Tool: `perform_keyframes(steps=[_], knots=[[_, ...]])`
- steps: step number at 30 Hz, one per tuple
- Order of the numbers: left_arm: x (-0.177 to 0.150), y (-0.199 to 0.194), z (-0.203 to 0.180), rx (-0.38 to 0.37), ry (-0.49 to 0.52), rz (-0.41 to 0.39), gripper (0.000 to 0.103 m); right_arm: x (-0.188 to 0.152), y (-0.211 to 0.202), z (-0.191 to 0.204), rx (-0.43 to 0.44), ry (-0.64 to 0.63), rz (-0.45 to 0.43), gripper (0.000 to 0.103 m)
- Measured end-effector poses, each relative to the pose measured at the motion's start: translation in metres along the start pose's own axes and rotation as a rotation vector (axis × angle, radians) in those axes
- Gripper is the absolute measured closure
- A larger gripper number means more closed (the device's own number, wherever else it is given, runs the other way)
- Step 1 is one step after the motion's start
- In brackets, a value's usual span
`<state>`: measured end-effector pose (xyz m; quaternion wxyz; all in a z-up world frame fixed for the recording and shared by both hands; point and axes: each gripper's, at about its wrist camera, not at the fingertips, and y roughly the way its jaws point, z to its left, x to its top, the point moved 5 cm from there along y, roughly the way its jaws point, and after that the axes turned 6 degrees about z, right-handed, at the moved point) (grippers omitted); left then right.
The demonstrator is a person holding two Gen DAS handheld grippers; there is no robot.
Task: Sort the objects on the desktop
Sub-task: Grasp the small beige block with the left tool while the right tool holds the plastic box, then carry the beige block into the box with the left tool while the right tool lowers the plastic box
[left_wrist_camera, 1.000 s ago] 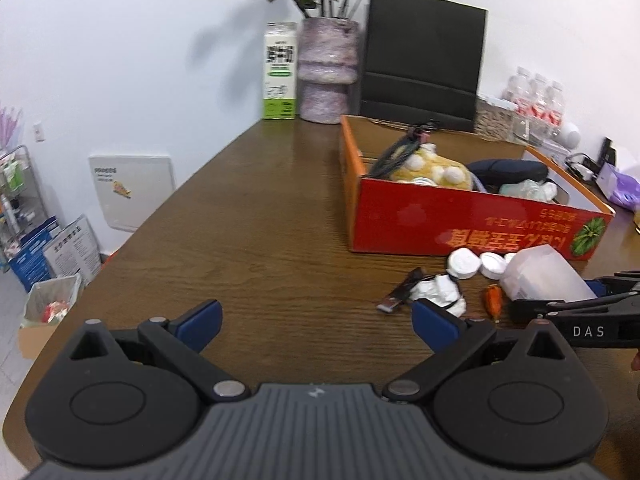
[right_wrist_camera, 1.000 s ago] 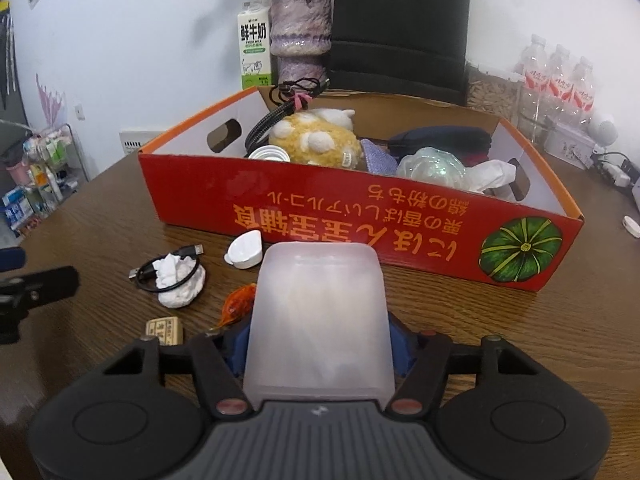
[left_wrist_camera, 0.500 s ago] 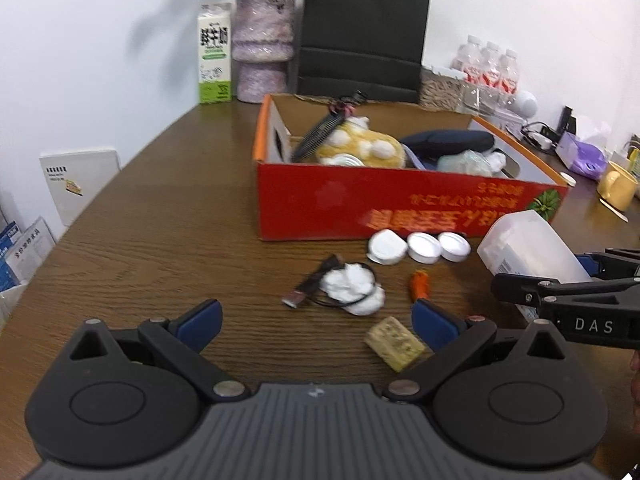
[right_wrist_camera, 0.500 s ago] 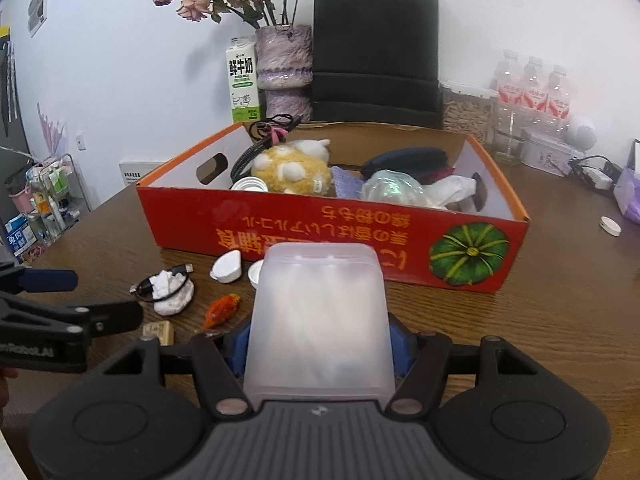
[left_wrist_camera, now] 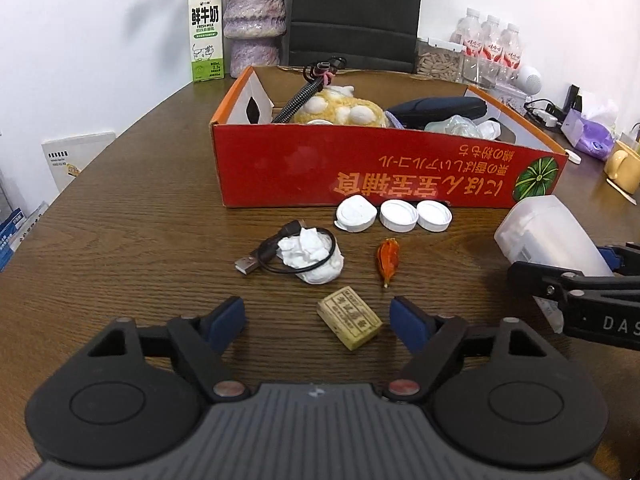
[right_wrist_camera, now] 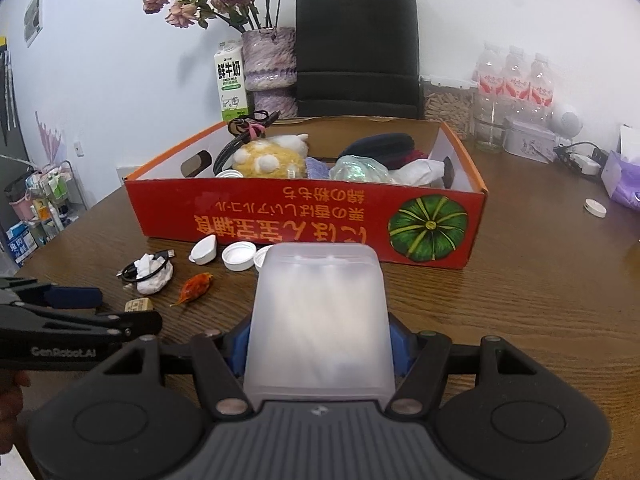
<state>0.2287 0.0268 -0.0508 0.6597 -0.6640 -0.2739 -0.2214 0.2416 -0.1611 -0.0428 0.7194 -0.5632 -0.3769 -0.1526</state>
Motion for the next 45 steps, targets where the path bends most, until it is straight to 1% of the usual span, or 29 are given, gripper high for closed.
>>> perform_keyframes(steps=[2,4,8,9,10,12,17,20,23,29,33,38,42,45], knots=[[-0.001,-0.001,-0.004,0.006,0.004,-0.005,0.03,-0.001,-0.001,-0.002,0.007,0.001,-0.003,0.039],[-0.002,-0.002,-0.007,0.013,0.008,-0.011,0.043,-0.002,-0.003,-0.003,0.014,-0.002,-0.005,0.039],[-0.003,-0.005,-0.01,0.002,-0.002,-0.02,0.057,-0.004,-0.007,-0.005,0.027,-0.011,-0.007,0.039],[-0.003,-0.006,-0.011,-0.001,-0.004,-0.021,0.066,-0.004,-0.007,-0.005,0.03,-0.012,-0.007,0.039],[-0.003,-0.007,-0.011,0.0,-0.003,-0.022,0.073,-0.004,-0.007,-0.005,0.035,-0.014,-0.007,0.039],[-0.004,-0.008,-0.012,-0.005,-0.004,-0.023,0.077,-0.005,-0.008,-0.004,0.042,-0.02,-0.007,0.039],[-0.007,-0.011,-0.014,-0.011,-0.008,-0.029,0.078,-0.006,-0.012,-0.002,0.056,-0.033,-0.013,0.039],[-0.006,-0.016,-0.015,-0.012,-0.004,-0.046,0.079,-0.005,-0.015,-0.001,0.061,-0.039,-0.023,0.039],[-0.001,-0.025,-0.016,-0.03,-0.002,-0.077,0.08,0.0,-0.02,-0.001,0.062,-0.042,-0.041,0.039],[0.019,-0.046,-0.018,-0.046,0.016,-0.165,0.08,0.02,-0.031,-0.003,0.052,-0.052,-0.095,0.039],[0.038,-0.061,-0.02,-0.062,0.032,-0.232,0.081,0.038,-0.036,-0.002,0.05,-0.065,-0.13,0.039],[0.072,-0.072,-0.021,-0.067,0.039,-0.327,0.081,0.066,-0.039,0.004,0.05,-0.093,-0.181,0.039],[0.1,-0.067,-0.021,-0.065,0.034,-0.375,0.08,0.095,-0.032,0.006,0.047,-0.092,-0.211,0.039],[0.118,-0.057,-0.019,-0.066,0.028,-0.392,0.081,0.116,-0.022,0.005,0.05,-0.075,-0.225,0.039]])
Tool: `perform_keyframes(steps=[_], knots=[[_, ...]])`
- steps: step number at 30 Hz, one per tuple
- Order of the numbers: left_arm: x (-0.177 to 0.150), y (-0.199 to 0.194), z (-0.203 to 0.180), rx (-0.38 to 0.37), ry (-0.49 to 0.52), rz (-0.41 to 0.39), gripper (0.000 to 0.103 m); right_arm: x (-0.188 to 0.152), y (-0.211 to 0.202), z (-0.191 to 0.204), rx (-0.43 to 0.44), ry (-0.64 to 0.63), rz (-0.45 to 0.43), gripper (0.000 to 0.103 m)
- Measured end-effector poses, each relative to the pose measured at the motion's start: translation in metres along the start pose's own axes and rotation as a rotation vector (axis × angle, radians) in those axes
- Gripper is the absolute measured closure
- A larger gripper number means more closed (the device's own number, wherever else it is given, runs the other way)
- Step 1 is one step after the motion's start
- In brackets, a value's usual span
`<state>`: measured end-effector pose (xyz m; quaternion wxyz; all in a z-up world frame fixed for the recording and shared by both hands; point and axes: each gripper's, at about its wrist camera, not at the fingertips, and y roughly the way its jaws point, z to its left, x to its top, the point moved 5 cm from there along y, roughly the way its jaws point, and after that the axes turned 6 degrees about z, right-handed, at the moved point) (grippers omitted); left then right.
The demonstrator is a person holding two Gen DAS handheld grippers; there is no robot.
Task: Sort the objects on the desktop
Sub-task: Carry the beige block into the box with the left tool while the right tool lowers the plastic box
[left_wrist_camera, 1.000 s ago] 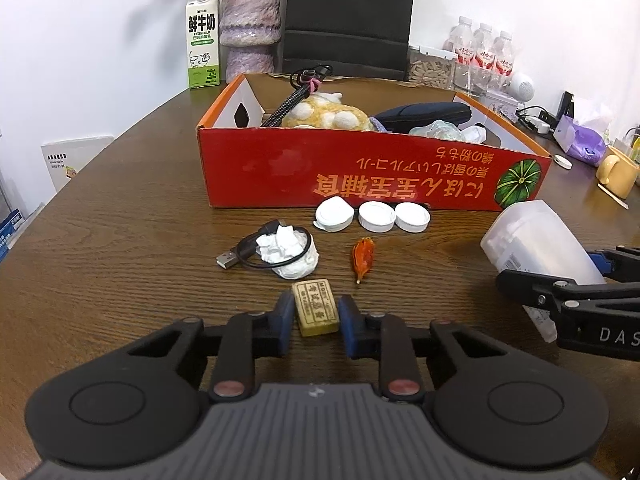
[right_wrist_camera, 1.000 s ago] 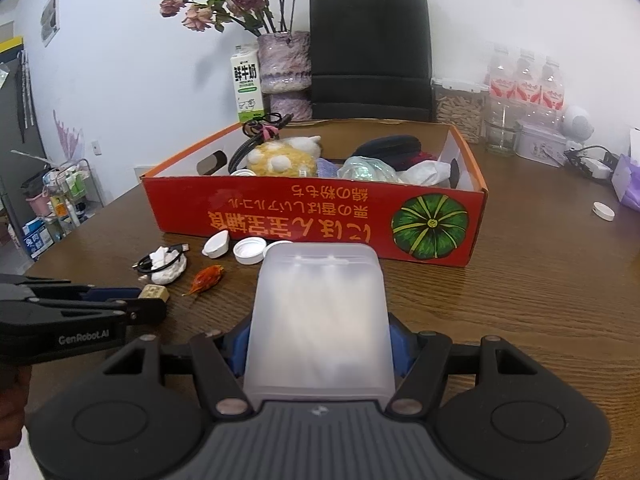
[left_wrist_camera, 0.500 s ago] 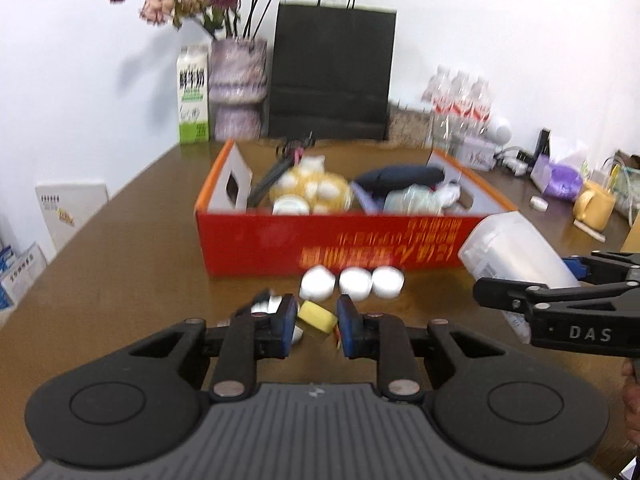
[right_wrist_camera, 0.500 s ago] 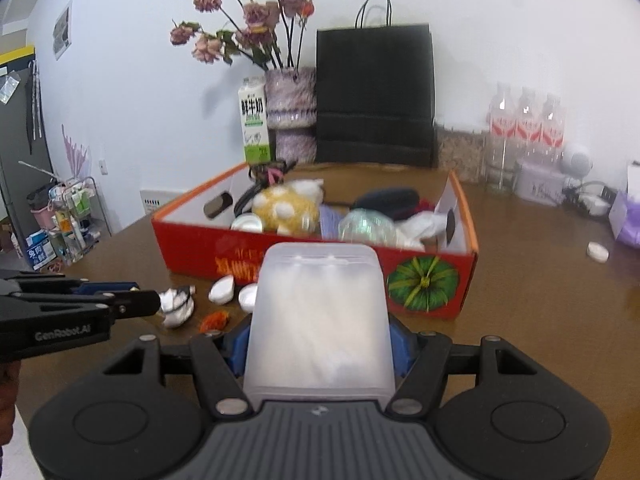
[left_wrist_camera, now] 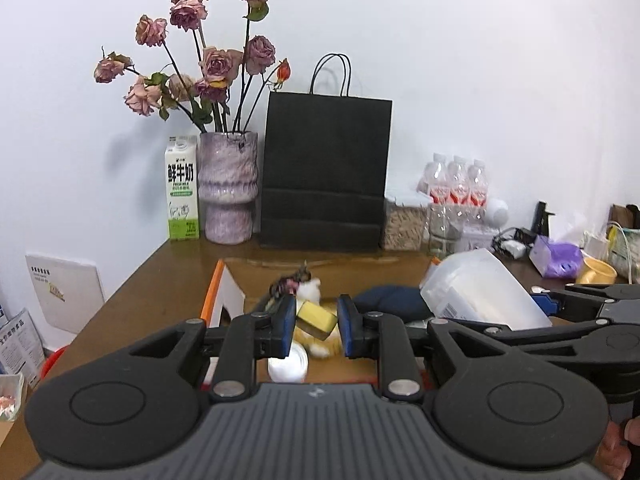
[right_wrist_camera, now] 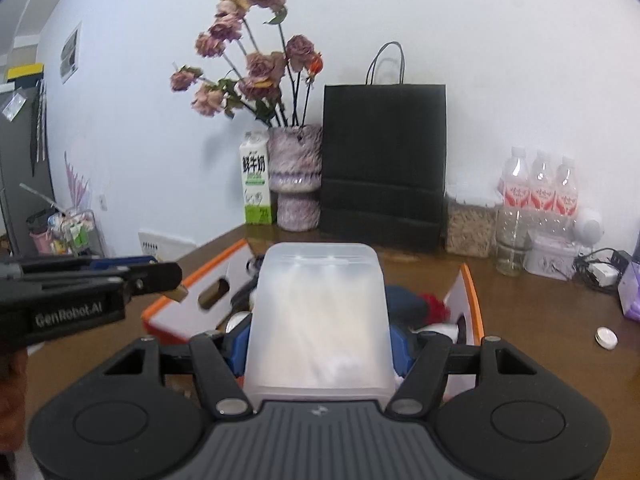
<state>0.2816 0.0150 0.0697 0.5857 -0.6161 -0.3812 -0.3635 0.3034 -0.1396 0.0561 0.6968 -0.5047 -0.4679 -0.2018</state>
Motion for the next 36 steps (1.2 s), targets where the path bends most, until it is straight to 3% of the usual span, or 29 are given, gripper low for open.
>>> perform_keyframes(steps=[7,15,22,31,35,36], knots=[[0.008,0.043,0.016,-0.002,-0.046,0.014,0.08,0.024,0.05,-0.002,0.01,0.026,0.034,0.039],[-0.008,0.092,0.04,0.014,-0.095,0.078,0.081,0.01,0.109,-0.005,0.007,0.036,0.123,0.039],[-0.026,0.108,0.036,0.036,-0.007,0.109,0.08,-0.006,0.126,-0.005,0.002,0.005,0.164,0.039],[-0.034,0.115,0.035,0.043,0.022,0.138,0.08,-0.014,0.13,0.001,0.002,-0.03,0.176,0.039],[-0.032,0.111,0.035,0.058,0.033,0.116,0.069,-0.013,0.127,-0.001,-0.001,-0.019,0.168,0.032],[-0.03,0.109,0.036,0.066,0.029,0.11,0.061,-0.012,0.125,-0.002,-0.005,-0.011,0.165,0.03]])
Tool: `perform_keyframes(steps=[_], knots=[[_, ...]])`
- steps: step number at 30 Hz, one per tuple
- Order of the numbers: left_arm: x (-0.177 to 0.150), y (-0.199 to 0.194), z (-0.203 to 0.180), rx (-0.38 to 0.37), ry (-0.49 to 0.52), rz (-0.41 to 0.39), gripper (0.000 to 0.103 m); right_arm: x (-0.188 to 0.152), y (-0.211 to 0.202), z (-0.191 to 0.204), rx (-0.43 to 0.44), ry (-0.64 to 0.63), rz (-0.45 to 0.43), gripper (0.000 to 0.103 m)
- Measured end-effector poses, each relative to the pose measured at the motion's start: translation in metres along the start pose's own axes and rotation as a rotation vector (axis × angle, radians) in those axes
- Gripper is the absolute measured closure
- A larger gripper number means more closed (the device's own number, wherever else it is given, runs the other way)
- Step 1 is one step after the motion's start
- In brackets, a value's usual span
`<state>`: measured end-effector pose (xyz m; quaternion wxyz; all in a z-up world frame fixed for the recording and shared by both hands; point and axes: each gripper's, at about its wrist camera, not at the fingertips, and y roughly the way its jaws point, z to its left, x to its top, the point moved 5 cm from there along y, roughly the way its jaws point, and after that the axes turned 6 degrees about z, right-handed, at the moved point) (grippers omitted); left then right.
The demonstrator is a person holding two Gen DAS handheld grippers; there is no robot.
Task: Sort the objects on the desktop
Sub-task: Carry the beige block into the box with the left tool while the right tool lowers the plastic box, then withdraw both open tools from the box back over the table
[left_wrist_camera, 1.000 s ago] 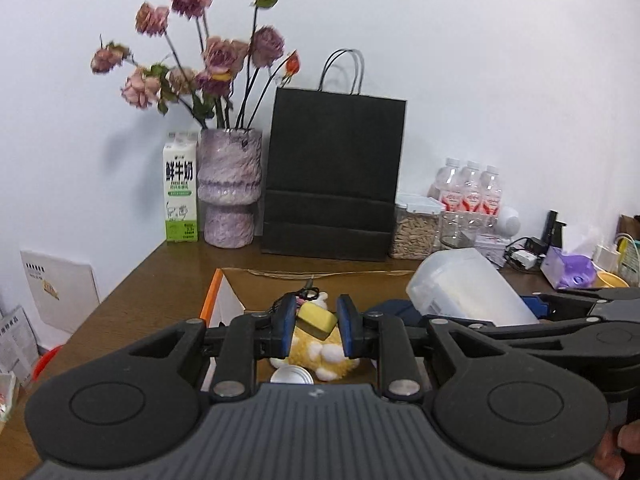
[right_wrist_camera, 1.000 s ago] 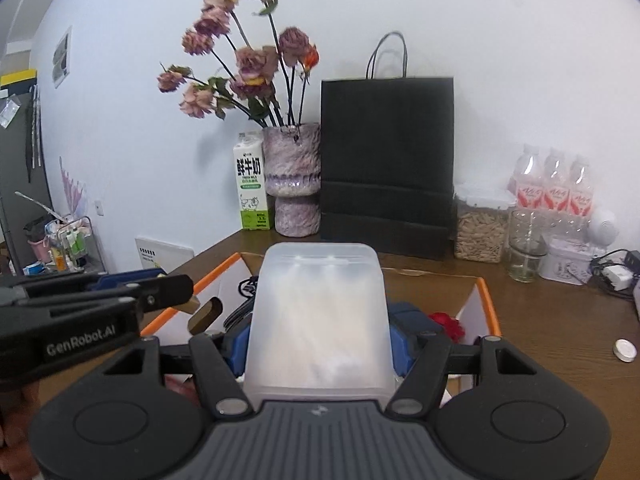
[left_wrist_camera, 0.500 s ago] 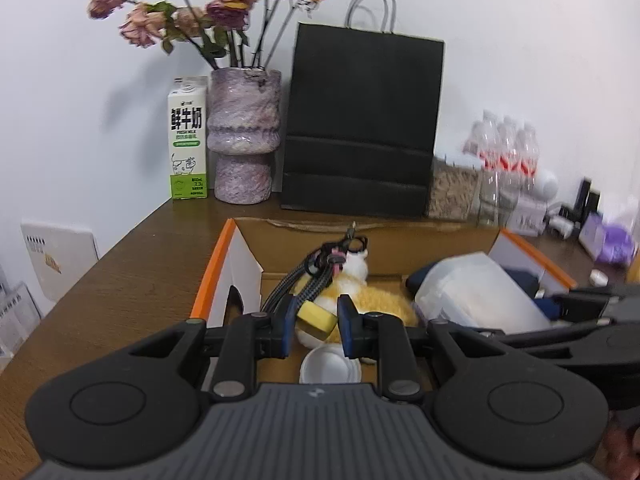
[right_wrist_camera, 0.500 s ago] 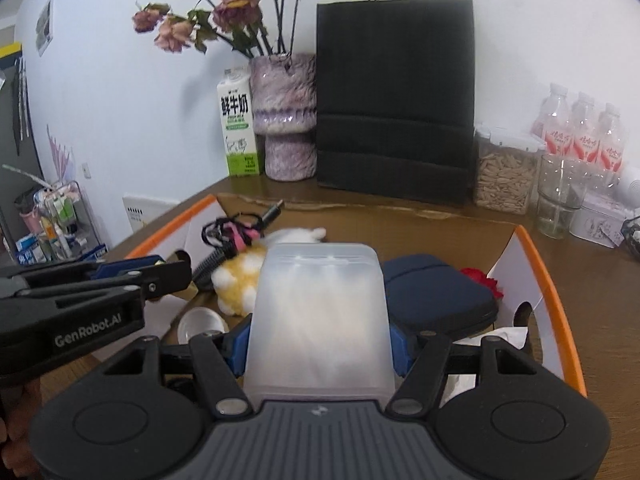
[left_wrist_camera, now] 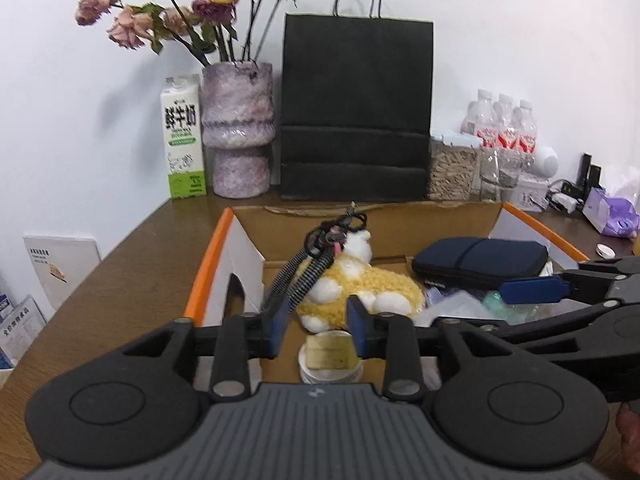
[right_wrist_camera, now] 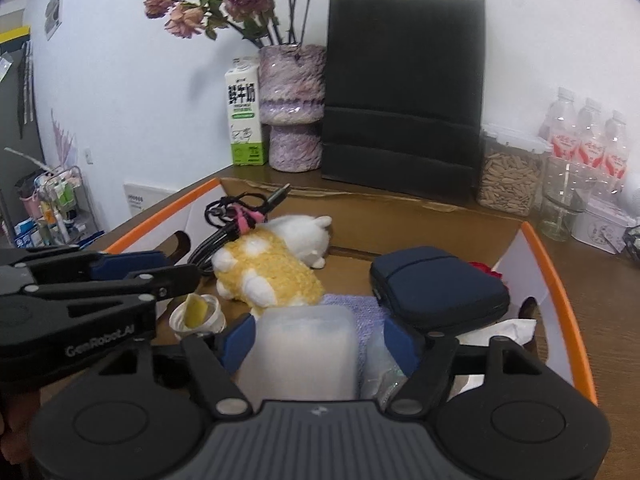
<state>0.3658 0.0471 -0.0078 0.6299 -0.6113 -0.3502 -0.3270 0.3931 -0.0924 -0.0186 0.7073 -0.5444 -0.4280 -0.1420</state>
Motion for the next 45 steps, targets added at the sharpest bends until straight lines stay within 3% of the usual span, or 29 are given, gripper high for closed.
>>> perform_keyframes(steps=[5,7,8,9,27,45], knots=[[0.007,-0.017,0.009,0.066,-0.028,-0.042,0.026,0.004,-0.015,-0.005,-0.004,0.041,-0.019,0.015],[0.01,-0.026,0.014,0.093,-0.047,-0.065,0.003,0.005,-0.025,-0.006,0.005,0.056,-0.034,0.012],[0.01,-0.03,0.017,0.108,-0.062,-0.077,0.0,0.005,-0.029,-0.007,0.011,0.066,-0.038,0.007],[0.011,-0.034,0.019,0.109,-0.073,-0.084,0.0,0.006,-0.034,-0.007,0.015,0.076,-0.043,0.0],[-0.003,-0.103,0.034,0.121,-0.066,-0.094,0.0,-0.016,-0.102,0.018,-0.026,0.044,-0.072,0.0],[-0.05,-0.113,0.048,0.1,-0.051,0.03,0.0,-0.076,-0.1,0.028,-0.029,0.034,0.047,0.0]])
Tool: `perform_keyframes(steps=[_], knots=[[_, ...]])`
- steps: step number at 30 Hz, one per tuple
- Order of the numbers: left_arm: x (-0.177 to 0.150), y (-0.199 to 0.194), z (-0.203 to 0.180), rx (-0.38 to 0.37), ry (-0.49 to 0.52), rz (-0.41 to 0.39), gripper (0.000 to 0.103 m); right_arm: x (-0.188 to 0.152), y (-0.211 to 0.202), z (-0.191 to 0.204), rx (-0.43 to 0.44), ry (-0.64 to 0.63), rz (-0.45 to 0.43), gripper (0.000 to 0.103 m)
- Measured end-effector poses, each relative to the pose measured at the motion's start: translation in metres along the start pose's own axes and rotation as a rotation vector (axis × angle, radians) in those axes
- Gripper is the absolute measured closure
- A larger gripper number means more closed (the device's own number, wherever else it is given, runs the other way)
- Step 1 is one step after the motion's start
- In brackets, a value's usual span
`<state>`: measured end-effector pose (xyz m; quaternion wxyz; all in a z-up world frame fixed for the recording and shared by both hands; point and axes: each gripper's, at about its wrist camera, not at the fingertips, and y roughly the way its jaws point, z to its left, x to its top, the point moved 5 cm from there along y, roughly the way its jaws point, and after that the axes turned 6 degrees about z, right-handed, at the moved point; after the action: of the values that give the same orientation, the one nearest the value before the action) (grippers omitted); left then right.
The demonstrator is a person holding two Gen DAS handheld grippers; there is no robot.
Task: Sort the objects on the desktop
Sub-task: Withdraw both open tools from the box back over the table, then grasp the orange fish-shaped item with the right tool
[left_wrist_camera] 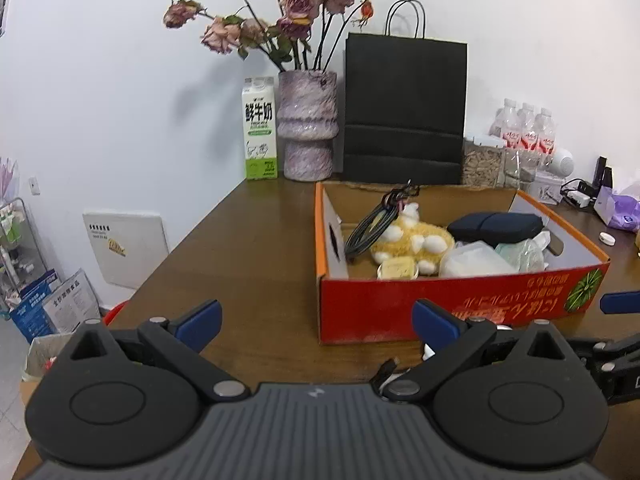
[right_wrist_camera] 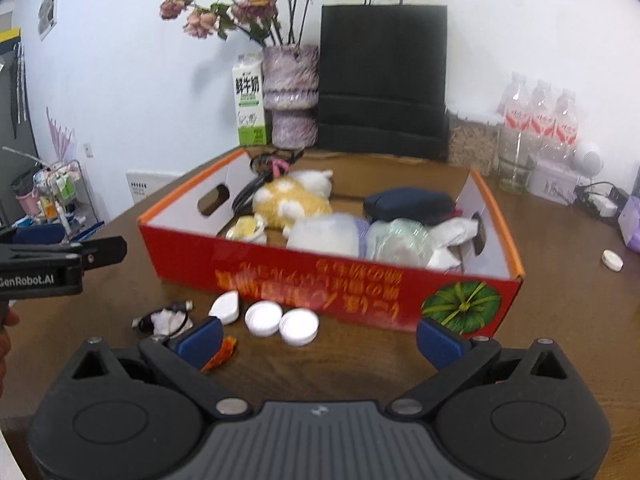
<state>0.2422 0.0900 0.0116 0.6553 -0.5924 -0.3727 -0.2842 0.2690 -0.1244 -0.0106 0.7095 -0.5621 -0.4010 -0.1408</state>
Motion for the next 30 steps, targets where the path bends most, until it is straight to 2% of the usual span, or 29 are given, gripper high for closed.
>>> perform_keyframes(steps=[4,10,12,17,20,22,24,27,30], knots=[[-0.011,0.0,0.009,0.01,-0.01,0.019,0.0,-0.006,0.01,0.016,0.026,-0.031,0.028,0.002],[-0.025,0.003,0.029,0.029,-0.024,0.053,0.0,-0.009,0.031,0.043,0.042,-0.086,0.068,0.014],[-0.028,0.004,0.035,0.034,-0.029,0.06,0.0,-0.009,0.037,0.047,0.039,-0.087,0.076,0.028],[-0.03,0.007,0.044,0.028,-0.037,0.07,0.0,-0.007,0.048,0.051,0.034,-0.075,0.098,0.038],[-0.031,0.009,0.045,0.017,-0.038,0.074,0.0,-0.008,0.052,0.053,0.041,-0.074,0.12,0.056],[-0.032,0.01,0.045,0.007,-0.035,0.077,0.0,-0.009,0.052,0.054,0.039,-0.079,0.117,0.061],[-0.033,0.011,0.044,-0.003,-0.035,0.081,0.0,-0.01,0.05,0.054,0.048,-0.08,0.114,0.077],[-0.034,0.013,0.042,-0.014,-0.033,0.086,0.0,-0.012,0.048,0.054,0.05,-0.089,0.108,0.091],[-0.035,0.013,0.038,-0.023,-0.029,0.089,0.0,-0.013,0.047,0.054,0.057,-0.094,0.105,0.091]])
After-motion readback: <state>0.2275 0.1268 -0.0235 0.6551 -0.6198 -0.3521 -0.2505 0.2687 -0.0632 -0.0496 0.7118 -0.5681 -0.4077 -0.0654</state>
